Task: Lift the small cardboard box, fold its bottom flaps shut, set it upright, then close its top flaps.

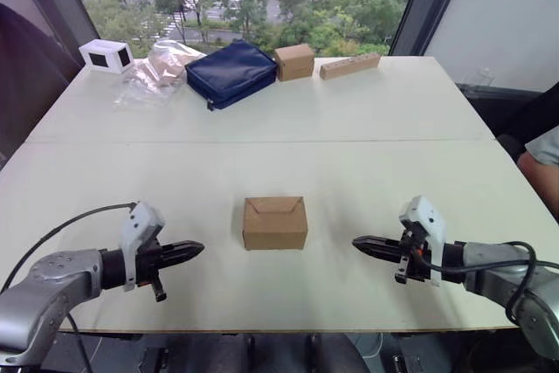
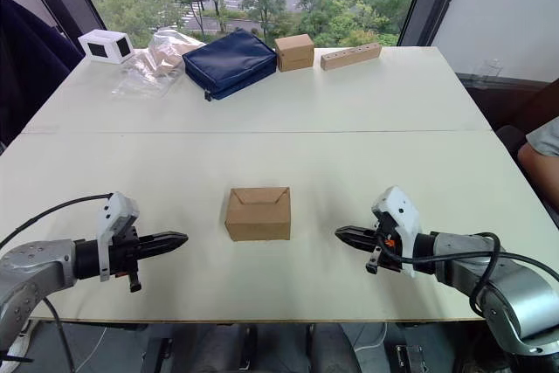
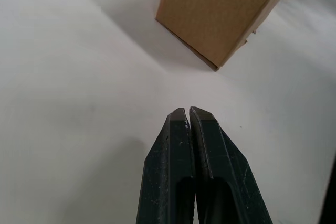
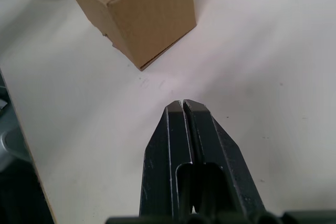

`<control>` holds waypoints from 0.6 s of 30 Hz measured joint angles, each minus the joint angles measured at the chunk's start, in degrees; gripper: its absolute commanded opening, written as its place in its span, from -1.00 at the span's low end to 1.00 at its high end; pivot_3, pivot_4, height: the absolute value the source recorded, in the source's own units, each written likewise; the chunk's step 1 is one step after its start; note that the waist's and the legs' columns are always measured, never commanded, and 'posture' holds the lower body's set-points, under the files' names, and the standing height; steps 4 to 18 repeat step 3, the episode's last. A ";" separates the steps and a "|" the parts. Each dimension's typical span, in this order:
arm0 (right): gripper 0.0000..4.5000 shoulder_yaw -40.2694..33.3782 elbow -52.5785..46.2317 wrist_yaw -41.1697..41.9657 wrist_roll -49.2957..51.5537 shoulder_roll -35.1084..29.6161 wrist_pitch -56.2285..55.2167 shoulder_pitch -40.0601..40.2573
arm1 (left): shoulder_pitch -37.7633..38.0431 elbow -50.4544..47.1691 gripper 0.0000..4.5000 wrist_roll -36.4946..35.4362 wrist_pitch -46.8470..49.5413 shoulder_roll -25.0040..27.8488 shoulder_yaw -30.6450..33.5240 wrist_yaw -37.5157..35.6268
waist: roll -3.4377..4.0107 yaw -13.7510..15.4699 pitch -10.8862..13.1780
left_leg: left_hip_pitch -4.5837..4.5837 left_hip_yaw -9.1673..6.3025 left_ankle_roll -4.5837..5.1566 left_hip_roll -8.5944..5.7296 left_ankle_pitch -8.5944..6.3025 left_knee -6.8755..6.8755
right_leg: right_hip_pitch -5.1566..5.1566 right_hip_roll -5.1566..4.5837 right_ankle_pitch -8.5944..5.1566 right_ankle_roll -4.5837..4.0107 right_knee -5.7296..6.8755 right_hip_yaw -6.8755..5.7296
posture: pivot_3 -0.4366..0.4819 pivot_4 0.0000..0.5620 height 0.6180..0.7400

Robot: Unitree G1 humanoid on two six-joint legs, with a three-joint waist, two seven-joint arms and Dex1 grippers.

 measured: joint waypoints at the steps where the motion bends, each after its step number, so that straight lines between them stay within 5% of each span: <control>1: -1.00 0.00 0.03 0.02 0.00 0.00 -0.15 -0.07 | 0.01 0.03 -0.96 0.15 -0.03 0.00 -0.14 -0.09 | 0.00 0.00 0.00 | 0.00 0.00 0.00 0.00 0.00 0.00 | 0.00 0.00 0.00 0.00 0.00 0.00 | -0.05 -0.47 1.00; 18: -1.00 0.05 0.09 0.03 -0.01 0.00 -0.37 -0.07 | 0.02 0.06 -0.96 0.22 -0.05 0.00 -0.16 -0.13 | 0.00 0.00 0.00 | 0.00 0.00 0.00 0.00 0.00 0.00 | 0.00 0.00 0.00 0.00 0.00 0.00 | -0.05 -0.47 1.00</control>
